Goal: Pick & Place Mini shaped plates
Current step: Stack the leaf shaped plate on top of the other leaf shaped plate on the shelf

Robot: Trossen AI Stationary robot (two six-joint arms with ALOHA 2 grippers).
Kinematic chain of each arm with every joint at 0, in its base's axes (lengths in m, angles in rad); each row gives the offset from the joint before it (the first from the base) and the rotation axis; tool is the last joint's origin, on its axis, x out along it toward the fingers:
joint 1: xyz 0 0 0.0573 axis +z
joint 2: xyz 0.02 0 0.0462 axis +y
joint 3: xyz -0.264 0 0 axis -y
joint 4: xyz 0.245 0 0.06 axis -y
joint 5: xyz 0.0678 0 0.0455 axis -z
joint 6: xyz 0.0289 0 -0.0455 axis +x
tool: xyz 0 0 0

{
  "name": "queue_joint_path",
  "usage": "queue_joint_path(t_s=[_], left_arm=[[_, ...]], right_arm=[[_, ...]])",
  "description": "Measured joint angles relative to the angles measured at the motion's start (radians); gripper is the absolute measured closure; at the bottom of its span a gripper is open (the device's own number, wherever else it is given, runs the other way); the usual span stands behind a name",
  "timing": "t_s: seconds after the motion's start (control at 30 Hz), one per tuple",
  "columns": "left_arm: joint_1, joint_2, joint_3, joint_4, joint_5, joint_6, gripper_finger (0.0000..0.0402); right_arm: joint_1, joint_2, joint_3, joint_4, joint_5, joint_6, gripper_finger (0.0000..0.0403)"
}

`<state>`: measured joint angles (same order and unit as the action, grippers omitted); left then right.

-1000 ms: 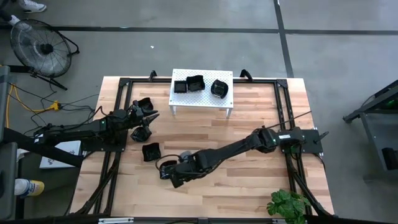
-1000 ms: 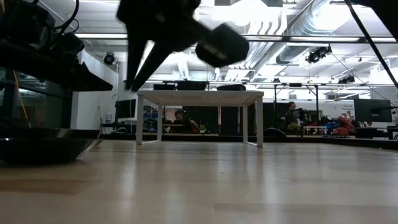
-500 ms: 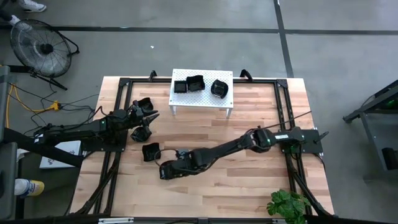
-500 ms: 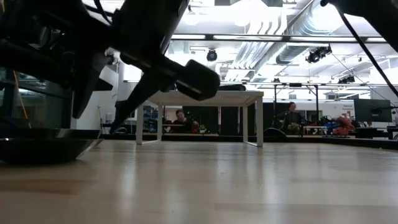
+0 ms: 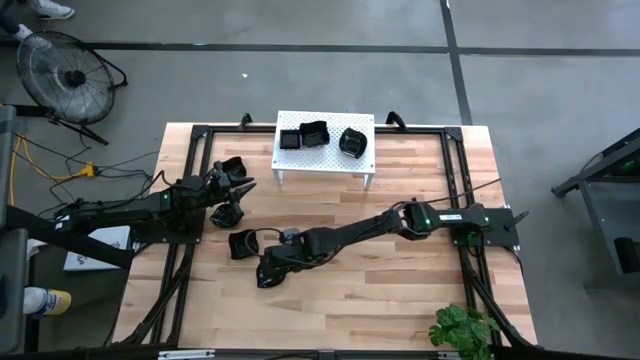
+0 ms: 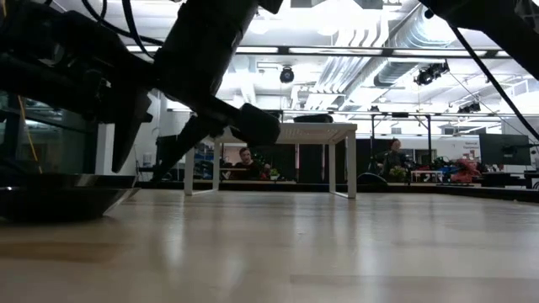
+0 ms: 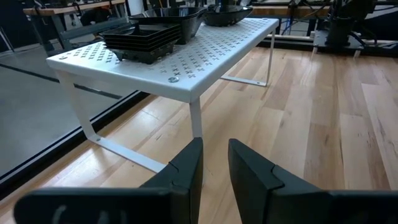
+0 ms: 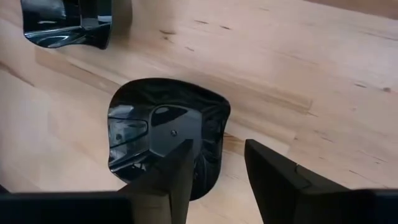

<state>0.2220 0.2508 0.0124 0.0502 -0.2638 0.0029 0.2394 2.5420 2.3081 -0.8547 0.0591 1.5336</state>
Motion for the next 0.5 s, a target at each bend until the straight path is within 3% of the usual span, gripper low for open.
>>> queue_joint_path(t_s=[0.5], left_arm=[[0.0,0.0,0.0,0.0,0.001,0.0,0.0328]], right_arm=[[0.0,0.023,0.0,0.007,-0.028,-0.046,0.0274]])
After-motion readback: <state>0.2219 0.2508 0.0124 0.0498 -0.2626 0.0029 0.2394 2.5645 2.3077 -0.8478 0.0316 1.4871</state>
